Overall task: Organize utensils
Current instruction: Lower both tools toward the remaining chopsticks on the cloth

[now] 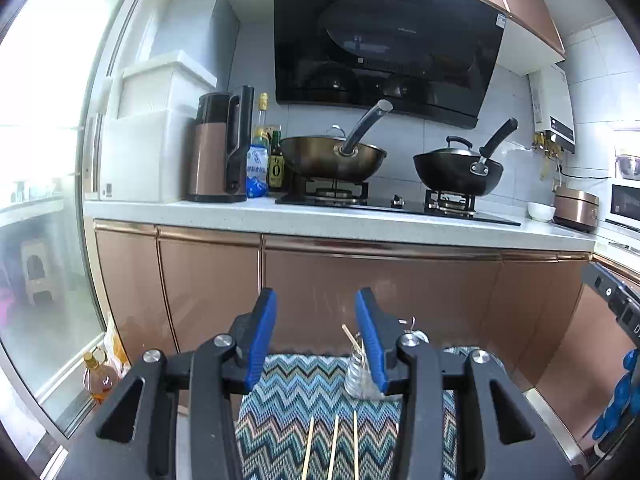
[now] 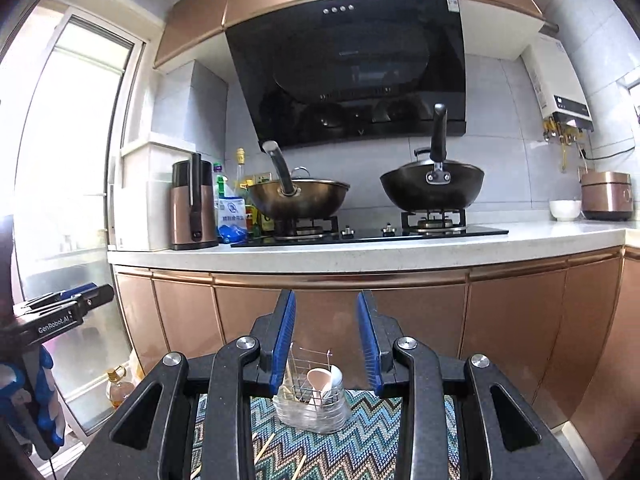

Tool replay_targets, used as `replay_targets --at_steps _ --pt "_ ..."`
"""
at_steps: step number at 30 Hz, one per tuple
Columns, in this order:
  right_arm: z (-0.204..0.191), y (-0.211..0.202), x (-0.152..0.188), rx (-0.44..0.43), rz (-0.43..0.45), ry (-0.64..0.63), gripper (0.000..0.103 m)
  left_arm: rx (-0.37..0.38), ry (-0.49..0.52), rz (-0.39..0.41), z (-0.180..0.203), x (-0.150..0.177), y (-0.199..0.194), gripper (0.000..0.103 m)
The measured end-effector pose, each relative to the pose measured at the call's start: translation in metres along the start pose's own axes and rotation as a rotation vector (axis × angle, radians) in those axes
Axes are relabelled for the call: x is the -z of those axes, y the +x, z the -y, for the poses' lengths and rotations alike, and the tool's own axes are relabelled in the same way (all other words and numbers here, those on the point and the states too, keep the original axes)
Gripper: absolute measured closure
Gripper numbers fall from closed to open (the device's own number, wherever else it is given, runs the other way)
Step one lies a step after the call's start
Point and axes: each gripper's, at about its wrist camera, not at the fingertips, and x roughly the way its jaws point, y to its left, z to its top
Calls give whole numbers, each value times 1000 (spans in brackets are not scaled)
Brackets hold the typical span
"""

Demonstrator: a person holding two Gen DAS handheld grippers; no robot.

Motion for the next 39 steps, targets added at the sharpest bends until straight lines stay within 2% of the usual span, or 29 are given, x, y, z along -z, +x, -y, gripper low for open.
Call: replay_targets --at_steps 4,11,21,30,39 --pt "-4 -12 0 -14 -6 -11 71 23 -21 -36 -7 7 -8 64" --pt "-5 -21 7 -41 -47 -13 71 56 4 -75 -3 19 -16 64" --pt "-3 11 40 -64 -197 17 71 89 14 -264 1 57 25 64" --pt "2 65 87 -113 -411 62 71 124 5 -456 1 97 79 64" --pt "0 141 157 -208 -723 137 71 179 -34 -720 6 144 167 64"
